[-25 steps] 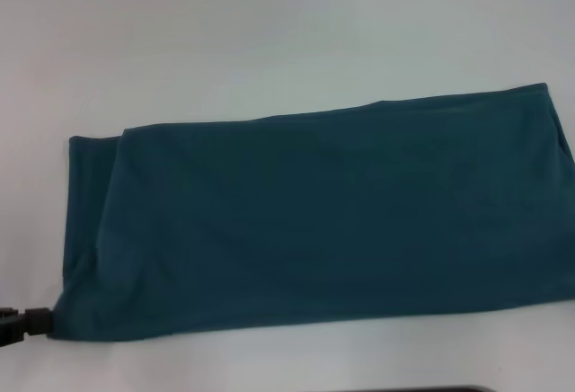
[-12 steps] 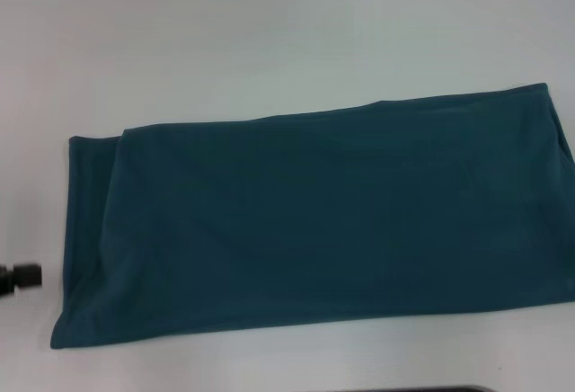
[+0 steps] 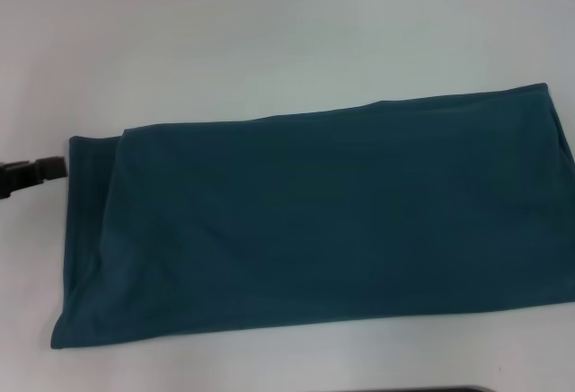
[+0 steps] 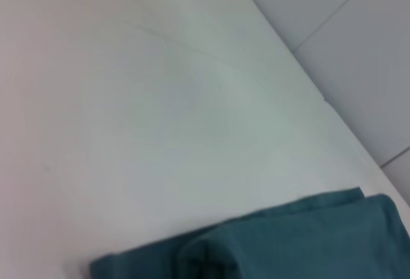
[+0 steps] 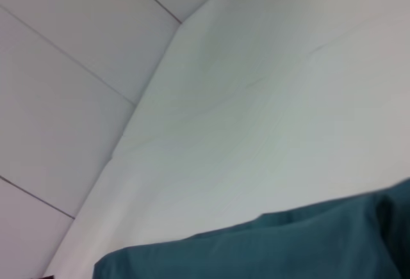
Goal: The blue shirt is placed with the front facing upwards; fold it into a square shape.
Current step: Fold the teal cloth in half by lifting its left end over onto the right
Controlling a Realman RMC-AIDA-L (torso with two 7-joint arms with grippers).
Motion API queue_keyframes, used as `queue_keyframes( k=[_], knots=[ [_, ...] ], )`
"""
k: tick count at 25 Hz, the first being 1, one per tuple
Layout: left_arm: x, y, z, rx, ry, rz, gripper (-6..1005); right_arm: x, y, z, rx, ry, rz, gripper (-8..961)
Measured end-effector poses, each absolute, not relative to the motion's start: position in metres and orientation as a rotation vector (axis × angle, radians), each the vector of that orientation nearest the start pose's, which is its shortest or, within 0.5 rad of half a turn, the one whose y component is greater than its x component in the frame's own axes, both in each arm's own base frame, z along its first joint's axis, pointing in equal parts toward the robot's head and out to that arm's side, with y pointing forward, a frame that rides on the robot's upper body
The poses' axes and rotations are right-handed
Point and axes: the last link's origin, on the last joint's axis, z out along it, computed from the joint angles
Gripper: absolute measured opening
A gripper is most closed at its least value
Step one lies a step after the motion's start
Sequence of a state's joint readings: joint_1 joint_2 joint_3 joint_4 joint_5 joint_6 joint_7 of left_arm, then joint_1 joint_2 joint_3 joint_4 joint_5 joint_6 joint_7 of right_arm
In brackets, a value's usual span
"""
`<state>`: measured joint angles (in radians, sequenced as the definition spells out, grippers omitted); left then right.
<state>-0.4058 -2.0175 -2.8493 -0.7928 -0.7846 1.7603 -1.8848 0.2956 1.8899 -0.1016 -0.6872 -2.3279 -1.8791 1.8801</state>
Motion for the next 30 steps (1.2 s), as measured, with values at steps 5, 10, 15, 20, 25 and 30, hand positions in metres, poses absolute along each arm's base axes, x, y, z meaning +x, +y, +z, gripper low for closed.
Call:
queue_keyframes(
  k=[5,10,15,20,25,30],
  knots=[
    [-0.339,0.281,0.064,-2.363,-1.522,-0.637,156,0.374,0.233,0.122,-2.205,1.548,0.816,744],
    [-0.332,0.282,0.061,-2.4,-1.534,-0.656,240,0.371,0.238,0.121,-2.238,1.473,0.812,851],
    [-0.318,0.283,0.056,-2.472,-1.485,-0.711,385,0.371,0.248,0.116,-2.244,1.467,0.769,929],
    [-0.308,0.29,0.037,-2.535,-1.439,-0.678,605,0.365,0.255,0.113,-2.27,1.455,0.776,924],
    [-0.306,0.299,0.021,-2.531,-1.416,-0.603,791,0.363,0.258,0.111,-2.281,1.457,0.773,908],
    [-0.308,0.306,0.016,-2.493,-1.404,-0.569,909,0.363,0.259,0.109,-2.268,1.466,0.777,758]
  ],
)
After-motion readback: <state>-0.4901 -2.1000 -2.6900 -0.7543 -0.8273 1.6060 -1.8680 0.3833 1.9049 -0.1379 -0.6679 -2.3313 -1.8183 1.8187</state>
